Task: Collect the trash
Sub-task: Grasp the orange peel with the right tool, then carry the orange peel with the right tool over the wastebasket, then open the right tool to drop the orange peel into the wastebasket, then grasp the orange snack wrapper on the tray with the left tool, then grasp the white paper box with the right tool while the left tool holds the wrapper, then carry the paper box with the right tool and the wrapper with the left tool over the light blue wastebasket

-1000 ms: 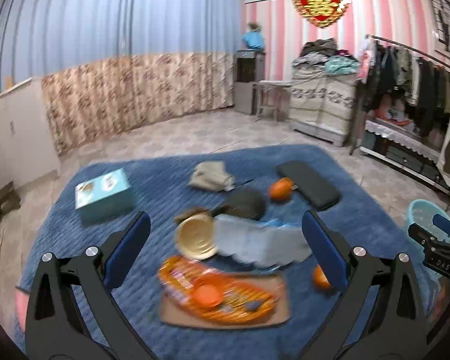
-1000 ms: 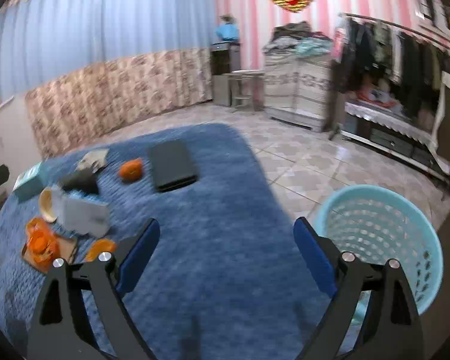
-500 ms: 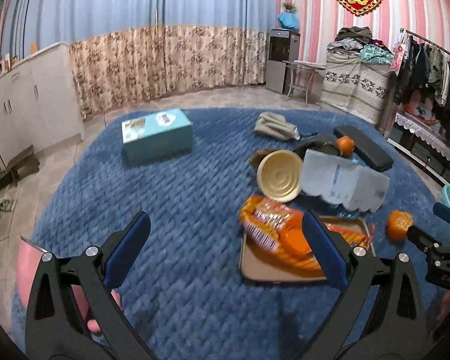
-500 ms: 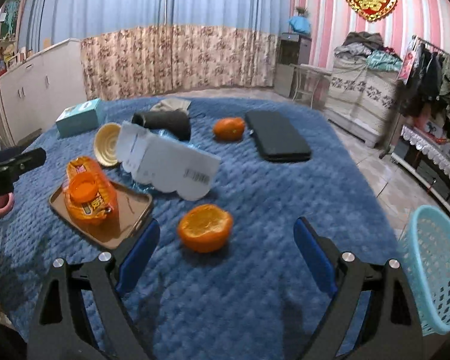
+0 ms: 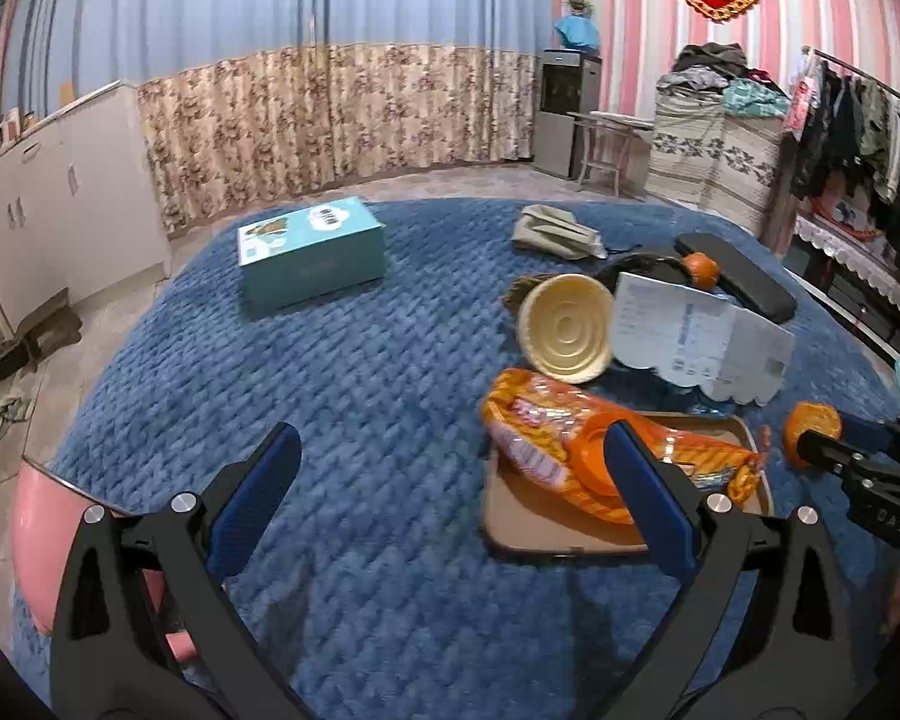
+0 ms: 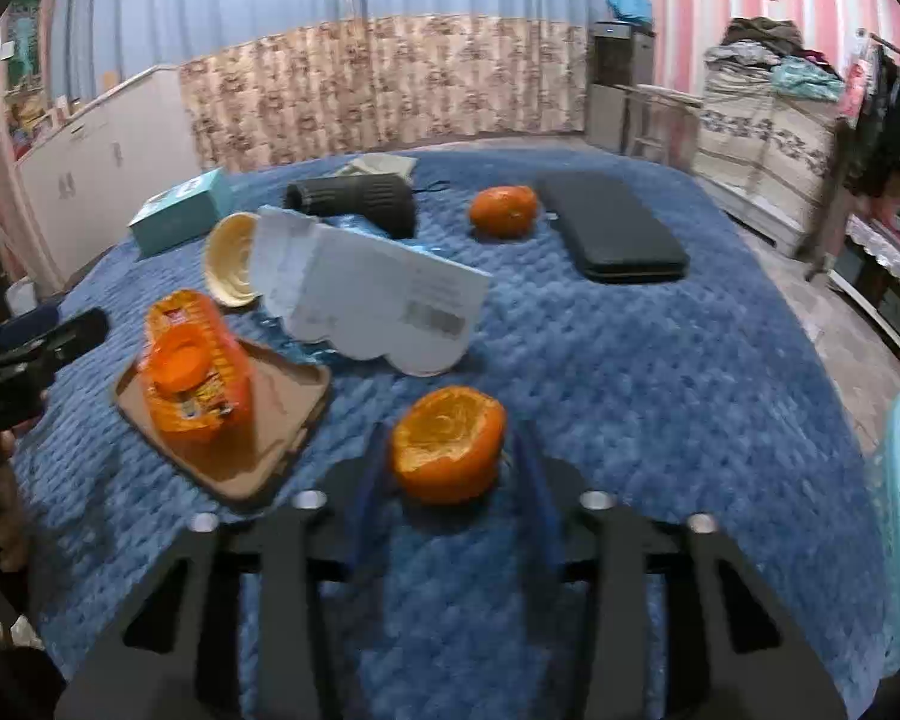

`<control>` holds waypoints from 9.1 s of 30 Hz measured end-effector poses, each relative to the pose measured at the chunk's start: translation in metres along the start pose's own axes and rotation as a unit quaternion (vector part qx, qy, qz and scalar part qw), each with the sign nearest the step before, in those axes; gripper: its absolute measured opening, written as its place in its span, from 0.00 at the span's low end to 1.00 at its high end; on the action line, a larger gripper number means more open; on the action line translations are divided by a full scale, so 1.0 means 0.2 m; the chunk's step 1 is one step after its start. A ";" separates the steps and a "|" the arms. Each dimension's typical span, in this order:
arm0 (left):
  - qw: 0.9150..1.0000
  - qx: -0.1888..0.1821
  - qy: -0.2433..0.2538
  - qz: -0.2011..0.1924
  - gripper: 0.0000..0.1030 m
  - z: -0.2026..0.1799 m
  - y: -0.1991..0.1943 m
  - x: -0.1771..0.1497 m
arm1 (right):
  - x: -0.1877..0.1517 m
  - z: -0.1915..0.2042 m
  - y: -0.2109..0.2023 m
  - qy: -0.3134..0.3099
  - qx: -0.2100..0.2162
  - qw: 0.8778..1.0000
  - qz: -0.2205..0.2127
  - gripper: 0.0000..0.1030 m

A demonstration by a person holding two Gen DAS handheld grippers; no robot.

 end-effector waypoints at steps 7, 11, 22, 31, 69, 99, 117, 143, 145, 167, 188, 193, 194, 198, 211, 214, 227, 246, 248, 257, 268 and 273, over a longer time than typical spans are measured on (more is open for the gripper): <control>0.999 -0.033 0.031 0.007 0.95 -0.18 0.02 0.01 | 0.07 -0.11 -0.10 0.012 -0.018 0.999 -0.029 0.32; 0.997 -0.036 0.057 0.028 0.94 -0.25 0.09 -0.01 | 0.10 -0.21 -0.16 0.032 -0.032 0.998 -0.044 0.32; 0.993 -0.071 0.066 0.072 0.46 -0.32 0.20 -0.05 | 0.19 -0.49 -0.33 0.062 -0.100 0.990 -0.081 0.32; 0.994 -0.053 0.084 0.043 0.39 -0.37 0.12 0.03 | 0.20 -0.84 -0.56 0.137 -0.134 0.974 -0.122 0.32; 0.928 -0.313 0.193 -0.062 0.39 -2.54 -0.12 0.41 | -0.17 -1.96 -1.03 0.285 -0.312 0.898 -0.125 0.32; 0.949 -0.243 0.177 -0.093 0.95 -2.34 -0.08 0.54 | -0.14 -1.90 -0.85 0.281 -0.282 0.911 -0.107 0.34; 0.969 -0.197 0.120 -0.088 0.95 -1.80 -0.08 0.57 | -0.02 -1.75 -0.87 0.256 -0.323 0.902 -0.128 0.95; 0.999 -0.041 0.027 0.009 0.95 -0.33 0.06 0.11 | 0.20 -0.84 -0.43 0.150 -0.218 0.958 -0.114 0.96; 0.999 -0.042 0.024 0.021 0.95 -0.28 0.09 0.06 | 0.21 -0.74 -0.40 0.133 -0.206 0.963 -0.115 0.96; 0.991 -0.112 0.002 0.073 0.16 -0.32 0.22 -0.05 | 0.21 -0.49 -0.21 0.144 -0.099 0.981 -0.079 0.96; 0.999 -0.043 -0.015 -0.002 0.01 0.14 -0.05 0.16 | 0.33 0.01 0.13 0.022 0.042 0.998 -0.035 0.96; 0.999 -0.035 -0.029 0.003 0.01 0.21 -0.04 0.16 | 0.32 0.08 0.19 0.013 0.072 0.997 -0.032 0.88; 0.999 -0.034 -0.029 0.004 0.01 0.21 -0.04 0.16 | 0.32 0.09 0.19 0.009 0.075 0.997 -0.031 0.83; 0.999 -0.031 -0.024 0.001 0.01 0.20 -0.06 0.16 | 0.30 0.14 0.18 -0.002 0.099 0.995 -0.026 0.60; 0.999 -0.037 -0.028 -0.021 0.01 0.20 -0.22 0.20 | 0.13 0.23 0.00 -0.040 0.126 0.991 -0.013 0.22; 0.999 -0.035 -0.025 -0.025 0.01 0.22 -0.25 0.21 | 0.12 0.26 -0.02 -0.049 0.132 0.990 -0.019 0.19; 0.997 -0.043 -0.030 -0.051 0.01 0.18 -0.36 0.32 | 0.24 0.22 -0.36 -0.045 0.147 0.982 -0.113 0.10; 0.985 -0.138 0.029 -0.100 0.01 -0.60 -0.37 0.67 | 0.32 -0.62 -0.77 0.114 0.054 0.971 -0.205 0.09; 0.983 -0.148 0.034 -0.099 0.01 -0.68 -0.37 0.68 | 0.31 -0.69 -0.78 0.123 0.044 0.970 -0.207 0.09; 0.975 -0.191 0.060 -0.097 0.01 -1.04 -0.33 0.69 | 0.27 -1.01 -0.92 0.158 -0.019 0.960 -0.228 0.09; 0.959 -0.248 0.096 -0.096 0.01 -1.53 -0.32 0.68 | 0.12 -1.45 -1.06 0.206 -0.131 0.946 -0.213 0.09; 0.951 -0.271 0.118 -0.095 0.01 -1.75 -0.33 0.65 | 0.06 -1.58 -1.06 0.223 -0.172 0.940 -0.193 0.09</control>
Point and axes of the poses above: each gripper's, at about its wrist camera, not at the fingertips, and y roughly the way its jaws point, z to its left, x to its top, the point moved 9 cm from there along y, roughly the way its jaws point, and after that the axes turned 7 degrees about y, right-handed, at the moved point
